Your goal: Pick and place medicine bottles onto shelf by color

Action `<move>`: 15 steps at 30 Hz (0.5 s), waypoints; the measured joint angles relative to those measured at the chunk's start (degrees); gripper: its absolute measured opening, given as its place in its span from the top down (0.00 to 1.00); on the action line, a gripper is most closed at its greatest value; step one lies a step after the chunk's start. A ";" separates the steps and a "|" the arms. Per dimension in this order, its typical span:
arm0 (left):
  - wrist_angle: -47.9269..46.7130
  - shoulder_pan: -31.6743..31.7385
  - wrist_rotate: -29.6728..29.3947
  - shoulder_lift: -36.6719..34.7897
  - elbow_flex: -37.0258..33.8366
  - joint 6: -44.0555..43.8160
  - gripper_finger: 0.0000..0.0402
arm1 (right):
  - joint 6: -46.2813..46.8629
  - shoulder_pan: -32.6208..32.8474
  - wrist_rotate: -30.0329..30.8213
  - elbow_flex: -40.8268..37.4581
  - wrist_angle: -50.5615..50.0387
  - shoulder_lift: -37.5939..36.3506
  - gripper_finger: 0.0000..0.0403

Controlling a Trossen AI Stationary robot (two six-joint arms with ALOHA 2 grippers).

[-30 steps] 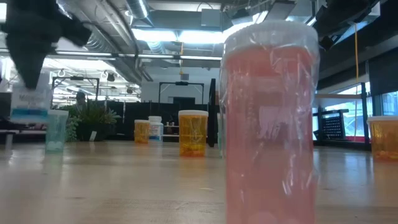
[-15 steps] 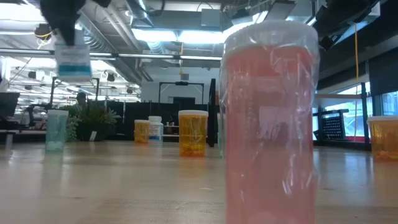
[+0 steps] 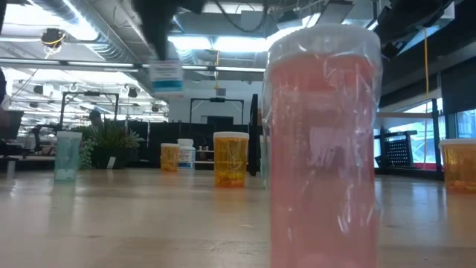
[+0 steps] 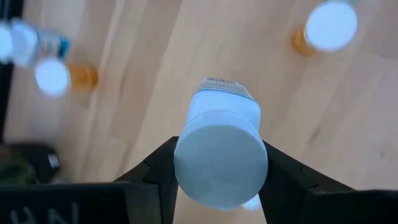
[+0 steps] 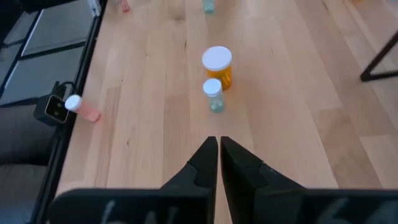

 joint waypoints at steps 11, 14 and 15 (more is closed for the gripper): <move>8.03 6.72 3.59 9.73 4.80 14.11 0.62 | -7.39 0.13 -0.23 0.00 7.64 -1.37 0.94; 9.32 7.33 3.61 11.59 4.80 15.29 0.61 | -7.93 0.13 0.19 0.00 7.74 -1.95 0.94; 9.87 7.49 3.61 12.22 4.80 15.91 0.61 | -8.44 0.13 0.49 0.00 7.73 -2.12 0.94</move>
